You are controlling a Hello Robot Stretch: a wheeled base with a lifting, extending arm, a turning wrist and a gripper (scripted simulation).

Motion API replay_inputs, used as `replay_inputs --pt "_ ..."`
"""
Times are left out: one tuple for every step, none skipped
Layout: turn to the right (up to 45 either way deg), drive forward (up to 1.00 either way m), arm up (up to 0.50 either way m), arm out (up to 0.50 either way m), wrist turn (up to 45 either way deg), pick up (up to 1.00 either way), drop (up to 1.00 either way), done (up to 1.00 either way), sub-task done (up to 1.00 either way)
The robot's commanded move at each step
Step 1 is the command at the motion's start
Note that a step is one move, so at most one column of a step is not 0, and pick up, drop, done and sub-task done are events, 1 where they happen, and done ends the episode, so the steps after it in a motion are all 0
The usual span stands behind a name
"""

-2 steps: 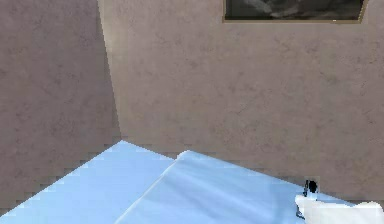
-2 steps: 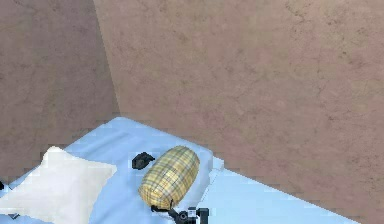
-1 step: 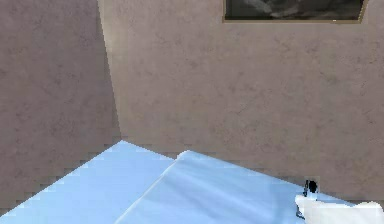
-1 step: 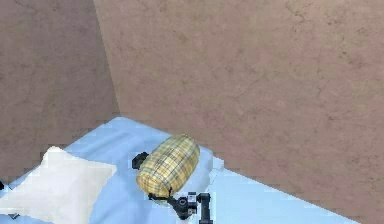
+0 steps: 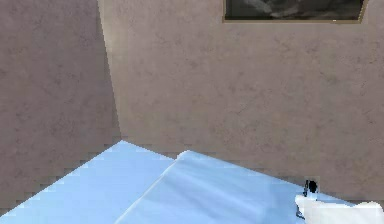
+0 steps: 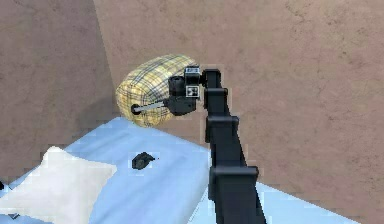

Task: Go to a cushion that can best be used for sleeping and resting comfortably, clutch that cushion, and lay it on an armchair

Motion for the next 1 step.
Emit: replay_inputs --pt "0.0 0.0 0.06 0.0 0.0 0.0 0.0 0.0 0.0"
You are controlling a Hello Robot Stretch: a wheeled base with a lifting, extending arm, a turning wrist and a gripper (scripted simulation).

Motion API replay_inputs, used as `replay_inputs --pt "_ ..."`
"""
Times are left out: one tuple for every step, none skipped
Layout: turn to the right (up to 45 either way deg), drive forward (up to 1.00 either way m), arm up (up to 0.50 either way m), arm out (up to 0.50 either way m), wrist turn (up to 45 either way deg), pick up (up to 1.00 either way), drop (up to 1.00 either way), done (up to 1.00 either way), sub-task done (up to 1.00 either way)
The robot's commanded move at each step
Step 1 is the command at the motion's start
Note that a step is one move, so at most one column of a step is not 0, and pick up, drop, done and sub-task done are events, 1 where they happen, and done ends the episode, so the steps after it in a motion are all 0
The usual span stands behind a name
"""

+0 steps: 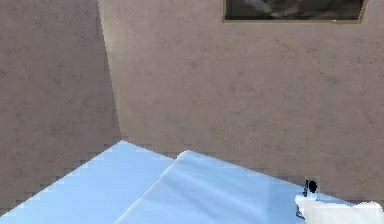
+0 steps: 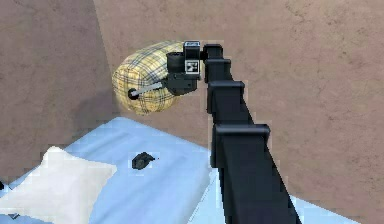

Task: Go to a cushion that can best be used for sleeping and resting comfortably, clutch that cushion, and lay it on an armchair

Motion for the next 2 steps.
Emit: replay_inputs --pt "0.0 0.0 0.0 0.0 -45.0 0.0 0.0 0.0 0.0" --pt "0.0 0.0 0.0 0.0 -45.0 0.0 0.0 0.0 0.0"
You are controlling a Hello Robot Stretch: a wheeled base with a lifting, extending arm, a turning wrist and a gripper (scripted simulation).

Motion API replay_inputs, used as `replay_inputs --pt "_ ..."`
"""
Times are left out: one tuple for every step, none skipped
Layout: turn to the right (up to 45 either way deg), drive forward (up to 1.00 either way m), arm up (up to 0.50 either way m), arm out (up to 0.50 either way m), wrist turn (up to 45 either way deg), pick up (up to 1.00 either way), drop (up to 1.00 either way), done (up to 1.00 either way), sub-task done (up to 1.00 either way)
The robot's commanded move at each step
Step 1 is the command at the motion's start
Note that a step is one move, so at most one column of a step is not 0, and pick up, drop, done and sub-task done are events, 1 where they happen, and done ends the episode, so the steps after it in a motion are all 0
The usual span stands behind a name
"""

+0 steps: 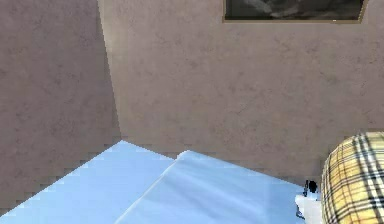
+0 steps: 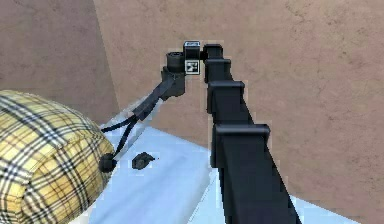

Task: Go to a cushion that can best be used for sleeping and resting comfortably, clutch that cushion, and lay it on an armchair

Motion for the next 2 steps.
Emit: replay_inputs --pt "0.0 0.0 0.0 0.0 -3.0 0.0 0.0 0.0 0.0" --pt "0.0 0.0 0.0 -0.34 0.0 0.0 0.0 0.0 0.0"
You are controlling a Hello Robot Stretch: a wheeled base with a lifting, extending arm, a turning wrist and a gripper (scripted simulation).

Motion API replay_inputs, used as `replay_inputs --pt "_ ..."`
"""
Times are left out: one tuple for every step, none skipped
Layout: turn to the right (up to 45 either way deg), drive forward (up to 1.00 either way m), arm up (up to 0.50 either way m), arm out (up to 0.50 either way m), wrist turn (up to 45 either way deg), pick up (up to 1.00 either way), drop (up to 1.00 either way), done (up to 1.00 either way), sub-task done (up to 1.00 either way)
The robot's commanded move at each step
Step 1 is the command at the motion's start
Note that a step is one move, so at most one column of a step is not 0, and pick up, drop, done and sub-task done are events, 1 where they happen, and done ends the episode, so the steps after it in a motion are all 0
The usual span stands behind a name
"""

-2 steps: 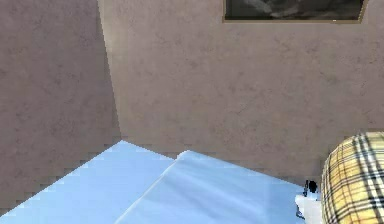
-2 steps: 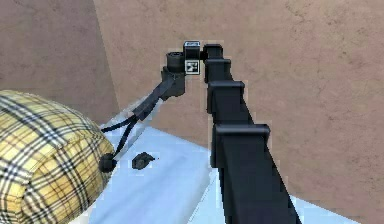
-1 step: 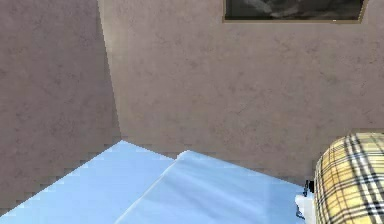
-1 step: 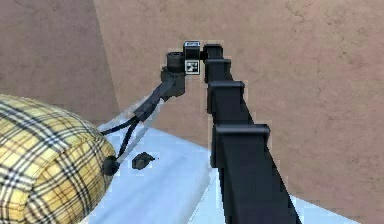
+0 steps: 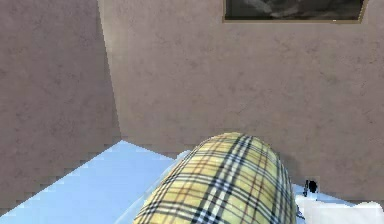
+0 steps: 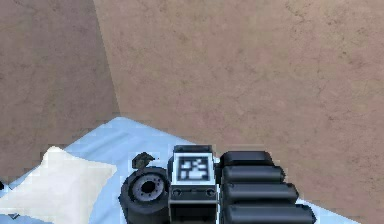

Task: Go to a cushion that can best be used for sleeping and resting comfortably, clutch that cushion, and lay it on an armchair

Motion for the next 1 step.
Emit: replay_inputs --pt "-45.0 0.0 0.0 0.0 0.0 0.0 0.0 0.0 0.0"
